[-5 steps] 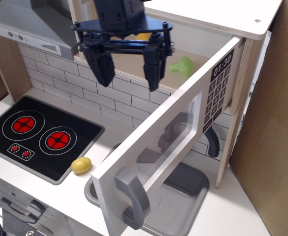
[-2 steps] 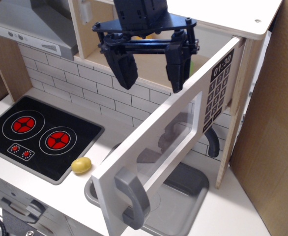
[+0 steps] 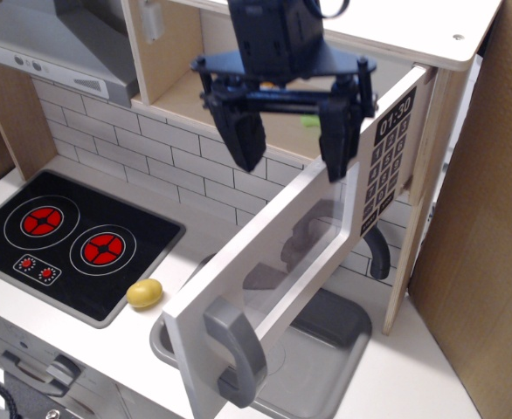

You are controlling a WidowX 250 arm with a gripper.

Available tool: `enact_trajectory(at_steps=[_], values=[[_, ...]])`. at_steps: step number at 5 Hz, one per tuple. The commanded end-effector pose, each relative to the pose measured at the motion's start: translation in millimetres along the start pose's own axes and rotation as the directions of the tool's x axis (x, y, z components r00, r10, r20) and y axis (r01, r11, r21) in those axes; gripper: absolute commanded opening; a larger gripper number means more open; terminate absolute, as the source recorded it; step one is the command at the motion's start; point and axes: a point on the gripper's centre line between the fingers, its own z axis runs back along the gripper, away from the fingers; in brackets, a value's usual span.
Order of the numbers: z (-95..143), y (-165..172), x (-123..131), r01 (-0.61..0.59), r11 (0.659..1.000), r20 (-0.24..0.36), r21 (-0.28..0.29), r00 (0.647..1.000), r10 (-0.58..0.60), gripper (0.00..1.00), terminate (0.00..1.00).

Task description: Close microwave

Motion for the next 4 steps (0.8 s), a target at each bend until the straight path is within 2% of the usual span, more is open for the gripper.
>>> enact_trajectory(at_steps=[1, 2, 3, 4], values=[[-2, 10, 6, -0.022, 1.0, 0.053, 0.016, 0.998, 0.022, 1.0, 0.0], [4, 27, 11, -0.05, 0.996, 0.055, 0.073, 0.997, 0.046, 1.0, 0.0], [10, 44, 15, -0.035, 0.991, 0.021, 0.127, 0.999, 0.032, 1.0, 0.0], [16, 59, 21, -0.039, 0.987, 0.008, 0.156, 0.999, 0.038, 1.0, 0.0]])
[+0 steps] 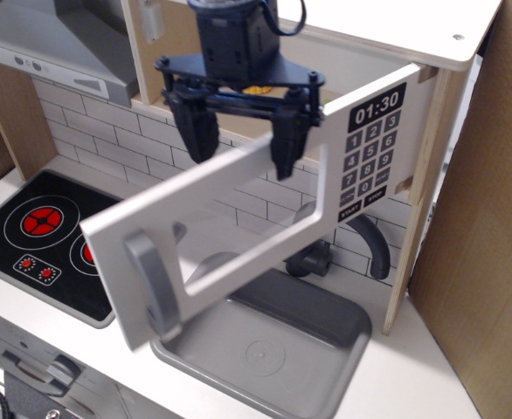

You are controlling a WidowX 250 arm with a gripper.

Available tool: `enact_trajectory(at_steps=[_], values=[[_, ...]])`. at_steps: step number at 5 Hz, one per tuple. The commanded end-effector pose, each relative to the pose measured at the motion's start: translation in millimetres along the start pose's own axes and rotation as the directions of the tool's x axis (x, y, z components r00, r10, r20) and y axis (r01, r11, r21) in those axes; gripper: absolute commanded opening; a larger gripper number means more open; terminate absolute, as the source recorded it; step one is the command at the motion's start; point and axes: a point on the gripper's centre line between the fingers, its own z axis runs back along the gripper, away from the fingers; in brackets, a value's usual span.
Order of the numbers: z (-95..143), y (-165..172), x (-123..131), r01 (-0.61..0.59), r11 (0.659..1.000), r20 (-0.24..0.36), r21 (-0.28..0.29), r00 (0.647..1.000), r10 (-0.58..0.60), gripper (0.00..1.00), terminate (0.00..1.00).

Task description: Close microwave

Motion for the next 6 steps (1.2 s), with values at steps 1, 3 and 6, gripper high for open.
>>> enact_trajectory(at_steps=[1, 3, 6], values=[[29, 23, 16, -0.008, 0.999, 0.031, 0.042, 0.999, 0.007, 1.0, 0.0], [44, -2, -12, 0.054, 0.998, 0.069, 0.033, 0.996, -0.056, 1.0, 0.0], [14, -25, -55, 0.05, 0.999, 0.077, -0.006, 0.996, -0.049, 1.0, 0.0]])
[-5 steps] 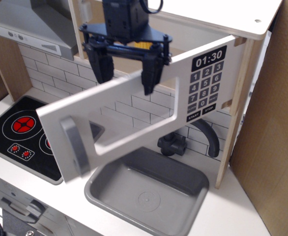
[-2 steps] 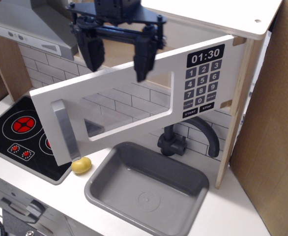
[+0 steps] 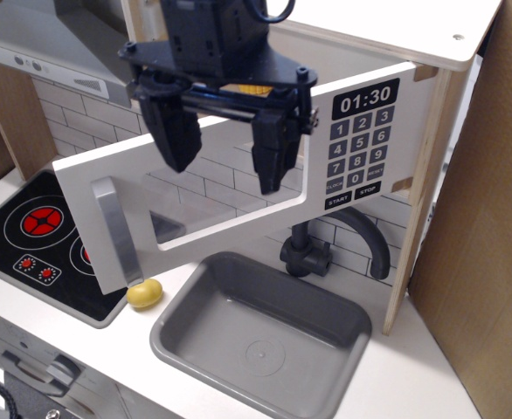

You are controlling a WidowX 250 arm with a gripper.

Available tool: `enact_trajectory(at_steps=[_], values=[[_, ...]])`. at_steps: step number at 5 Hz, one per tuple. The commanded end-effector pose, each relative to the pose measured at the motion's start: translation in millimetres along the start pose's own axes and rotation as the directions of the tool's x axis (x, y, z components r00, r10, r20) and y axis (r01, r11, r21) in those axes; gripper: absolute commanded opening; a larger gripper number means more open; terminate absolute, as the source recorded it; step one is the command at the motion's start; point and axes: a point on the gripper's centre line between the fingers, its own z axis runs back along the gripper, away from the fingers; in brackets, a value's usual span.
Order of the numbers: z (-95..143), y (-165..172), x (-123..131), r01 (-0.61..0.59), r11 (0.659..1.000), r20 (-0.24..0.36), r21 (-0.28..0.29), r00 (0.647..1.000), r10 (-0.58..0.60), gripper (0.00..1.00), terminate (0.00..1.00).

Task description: Close microwave

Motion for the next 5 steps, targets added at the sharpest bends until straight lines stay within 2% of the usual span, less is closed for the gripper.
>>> enact_trajectory(at_steps=[1, 3, 4, 5], values=[[-55, 9, -9, -0.069, 0.995, 0.037, 0.068, 0.997, 0.067, 1.0, 0.0], [-100, 29, 0, -0.102, 0.988, 0.052, 0.115, 0.994, 0.097, 1.0, 0.0], [-105, 49, 17, -0.136, 0.983, 0.086, 0.121, 0.988, 0.127, 1.0, 0.0], [-96, 66, 37, -0.127, 0.984, 0.165, 0.123, 0.981, 0.106, 1.0, 0.0]])
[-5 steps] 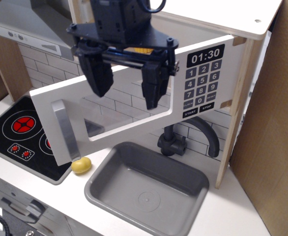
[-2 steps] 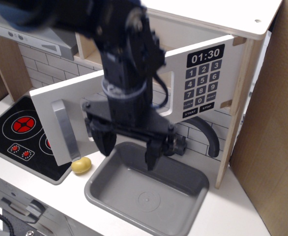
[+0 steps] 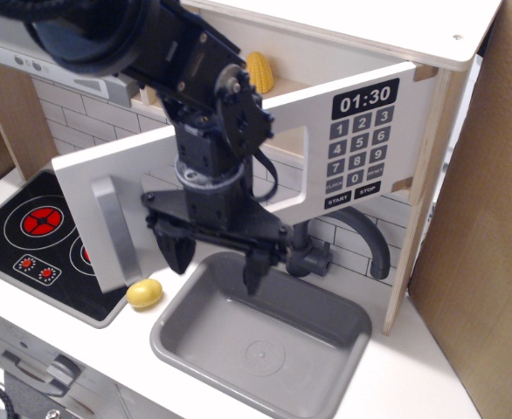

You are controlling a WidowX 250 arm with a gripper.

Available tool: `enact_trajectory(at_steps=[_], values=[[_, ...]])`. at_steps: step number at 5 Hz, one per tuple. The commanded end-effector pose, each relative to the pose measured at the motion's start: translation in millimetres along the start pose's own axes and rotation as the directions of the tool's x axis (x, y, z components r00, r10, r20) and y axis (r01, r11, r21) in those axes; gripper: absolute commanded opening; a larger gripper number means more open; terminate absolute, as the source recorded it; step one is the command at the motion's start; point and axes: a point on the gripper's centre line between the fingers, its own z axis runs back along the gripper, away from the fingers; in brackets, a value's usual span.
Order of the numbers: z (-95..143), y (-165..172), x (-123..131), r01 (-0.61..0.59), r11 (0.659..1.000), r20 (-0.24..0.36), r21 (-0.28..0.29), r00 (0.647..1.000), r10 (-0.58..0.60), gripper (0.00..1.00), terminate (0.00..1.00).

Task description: Close microwave

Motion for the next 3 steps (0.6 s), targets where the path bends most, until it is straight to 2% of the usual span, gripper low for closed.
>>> enact_trajectory(at_steps=[1, 2, 3], values=[[21, 32, 49, 0.044, 0.999, 0.167, -0.009, 0.985, -0.042, 1.0, 0.0], [20, 45, 69, 0.048, 0.999, 0.227, -0.003, 0.973, -0.046, 1.0, 0.0], [14, 52, 86, 0.051, 0.999, 0.255, -0.015, 0.966, -0.046, 1.0, 0.0]])
